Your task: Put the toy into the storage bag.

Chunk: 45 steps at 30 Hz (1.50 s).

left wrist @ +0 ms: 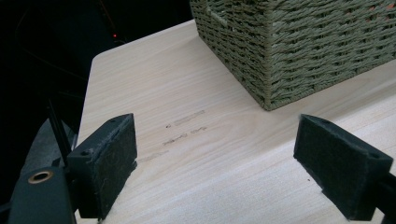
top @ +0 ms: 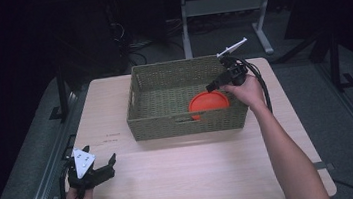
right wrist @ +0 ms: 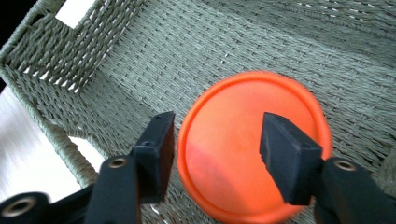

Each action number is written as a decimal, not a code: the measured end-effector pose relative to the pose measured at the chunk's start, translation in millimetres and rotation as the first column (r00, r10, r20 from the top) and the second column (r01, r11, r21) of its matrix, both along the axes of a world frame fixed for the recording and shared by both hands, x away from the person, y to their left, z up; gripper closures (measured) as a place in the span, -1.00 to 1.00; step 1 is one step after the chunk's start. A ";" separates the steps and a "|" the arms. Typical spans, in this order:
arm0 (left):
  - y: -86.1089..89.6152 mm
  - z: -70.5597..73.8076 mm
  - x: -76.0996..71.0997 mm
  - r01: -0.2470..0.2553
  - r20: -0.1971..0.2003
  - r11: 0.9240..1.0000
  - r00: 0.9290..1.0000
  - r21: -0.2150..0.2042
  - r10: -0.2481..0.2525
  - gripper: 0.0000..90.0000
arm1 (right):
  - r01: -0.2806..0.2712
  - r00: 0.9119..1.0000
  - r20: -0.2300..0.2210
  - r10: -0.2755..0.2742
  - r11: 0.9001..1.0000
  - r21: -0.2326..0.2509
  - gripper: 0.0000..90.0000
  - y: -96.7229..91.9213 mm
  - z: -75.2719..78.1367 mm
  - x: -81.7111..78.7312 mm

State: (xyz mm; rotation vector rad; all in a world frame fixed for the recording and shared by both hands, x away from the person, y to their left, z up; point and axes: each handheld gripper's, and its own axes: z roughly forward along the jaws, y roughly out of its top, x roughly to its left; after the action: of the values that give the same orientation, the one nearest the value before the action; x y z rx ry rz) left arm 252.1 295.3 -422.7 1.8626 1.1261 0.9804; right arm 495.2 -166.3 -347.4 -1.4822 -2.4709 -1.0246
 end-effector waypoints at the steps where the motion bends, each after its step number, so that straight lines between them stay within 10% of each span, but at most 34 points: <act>1: -0.2 0.1 0.0 0.001 0.000 1.000 1.000 0.001 -0.001 -0.71 | 0.000 1.000 0.004 0.000 1.000 0.000 -0.05 -0.1 0.4 -0.9; 45: 0.9 -0.4 -2.3 0.001 -0.001 1.000 1.000 0.010 -0.001 -0.72 | -0.044 0.996 0.087 0.036 0.995 0.090 -0.34 -29.7 22.8 -47.8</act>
State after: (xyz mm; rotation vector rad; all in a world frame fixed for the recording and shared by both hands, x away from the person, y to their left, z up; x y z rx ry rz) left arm 249.8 296.3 -423.1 1.8723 1.1225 0.9858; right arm 447.4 -196.0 -324.6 -1.3843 -2.4626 -1.2007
